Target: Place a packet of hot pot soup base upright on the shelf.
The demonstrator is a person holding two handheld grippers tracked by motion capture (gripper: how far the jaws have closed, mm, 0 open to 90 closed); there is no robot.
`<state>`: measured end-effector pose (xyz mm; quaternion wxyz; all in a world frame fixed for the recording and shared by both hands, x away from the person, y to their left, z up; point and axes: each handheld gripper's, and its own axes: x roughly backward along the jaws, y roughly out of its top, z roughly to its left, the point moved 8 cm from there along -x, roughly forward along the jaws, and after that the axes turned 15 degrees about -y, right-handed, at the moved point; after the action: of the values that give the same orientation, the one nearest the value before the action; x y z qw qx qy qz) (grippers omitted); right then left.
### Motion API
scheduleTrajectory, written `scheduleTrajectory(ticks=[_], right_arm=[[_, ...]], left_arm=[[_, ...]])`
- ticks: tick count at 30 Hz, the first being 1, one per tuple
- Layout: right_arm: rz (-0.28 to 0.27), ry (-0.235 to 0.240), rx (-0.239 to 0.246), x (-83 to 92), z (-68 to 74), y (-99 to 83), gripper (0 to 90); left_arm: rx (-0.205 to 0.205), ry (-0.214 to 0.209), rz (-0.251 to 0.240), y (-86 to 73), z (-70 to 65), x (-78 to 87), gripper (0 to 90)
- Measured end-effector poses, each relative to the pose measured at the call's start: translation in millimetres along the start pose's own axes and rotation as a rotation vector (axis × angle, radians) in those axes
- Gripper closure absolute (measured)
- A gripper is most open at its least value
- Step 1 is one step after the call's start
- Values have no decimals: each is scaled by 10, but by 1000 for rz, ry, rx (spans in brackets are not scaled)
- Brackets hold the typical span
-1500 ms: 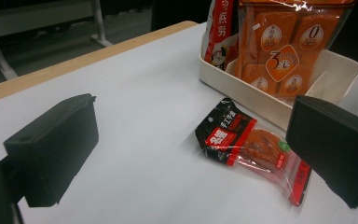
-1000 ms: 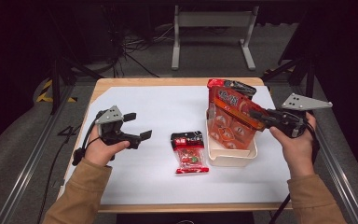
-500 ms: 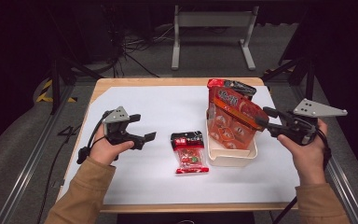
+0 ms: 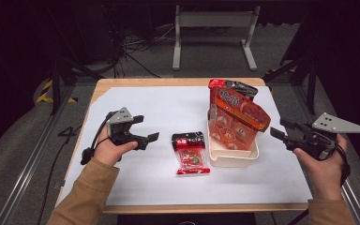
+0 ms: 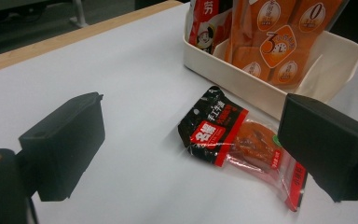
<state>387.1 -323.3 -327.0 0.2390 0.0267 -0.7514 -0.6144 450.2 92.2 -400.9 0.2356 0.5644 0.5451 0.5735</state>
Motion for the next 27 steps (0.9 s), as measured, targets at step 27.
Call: scheduleTrajectory(ticks=[27], right_arm=[[106,-78,-36,-182,-219,-518,439]], left_arm=[[15,-18,9,59,93,-469,160]])
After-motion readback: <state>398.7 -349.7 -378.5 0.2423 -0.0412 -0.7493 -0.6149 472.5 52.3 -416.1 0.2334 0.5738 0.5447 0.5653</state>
